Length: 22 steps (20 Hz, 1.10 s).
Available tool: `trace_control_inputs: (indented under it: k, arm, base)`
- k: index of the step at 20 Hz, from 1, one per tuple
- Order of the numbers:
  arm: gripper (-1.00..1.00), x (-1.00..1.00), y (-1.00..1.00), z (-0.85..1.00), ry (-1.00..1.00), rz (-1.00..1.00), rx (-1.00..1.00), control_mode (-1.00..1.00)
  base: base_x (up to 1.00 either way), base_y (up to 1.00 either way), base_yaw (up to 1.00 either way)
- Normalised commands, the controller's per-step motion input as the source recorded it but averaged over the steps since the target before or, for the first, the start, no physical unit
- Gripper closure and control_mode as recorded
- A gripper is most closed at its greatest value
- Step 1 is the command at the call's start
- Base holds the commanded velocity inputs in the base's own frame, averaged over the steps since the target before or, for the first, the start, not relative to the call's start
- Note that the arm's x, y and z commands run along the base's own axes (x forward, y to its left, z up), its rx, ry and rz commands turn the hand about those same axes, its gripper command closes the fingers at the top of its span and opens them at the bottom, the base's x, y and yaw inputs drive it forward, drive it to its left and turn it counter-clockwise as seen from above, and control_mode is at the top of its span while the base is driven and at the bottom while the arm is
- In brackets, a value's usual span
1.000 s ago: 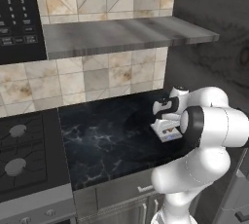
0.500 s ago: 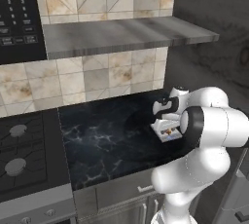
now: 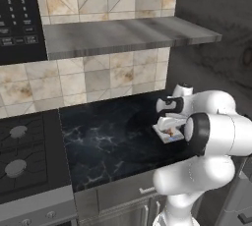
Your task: Take the chicken drumstick from the fridge and place it on the digital scale on the counter by the fridge. Wait a few seconds for a reading, then move it to the plate on the dining counter.
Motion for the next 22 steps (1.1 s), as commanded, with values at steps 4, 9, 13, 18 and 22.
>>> trace_control_inputs:
  k: [4,9,13,18,22]
  arm:
    - [-1.00,-0.59,0.00,0.96,0.00,0.03,0.00,-1.00]
    - [-1.00,-1.00,0.11,0.94,0.00,0.07,0.00,-1.00]
    - [-1.00,-1.00,0.17,0.75,0.00,0.02,0.00,-1.00]
    - [-1.00,-1.00,0.12,0.39,0.00,0.00,0.00,-1.00]
    - [-1.00,-1.00,0.10,0.49,-0.03,0.00,0.00,-1.00]
  base:
    - [0.00,0.00,0.00]
    - [0.00,0.00,0.00]
    - [0.00,0.00,0.00]
    - [0.00,0.00,0.00]
    - [0.00,0.00,0.00]
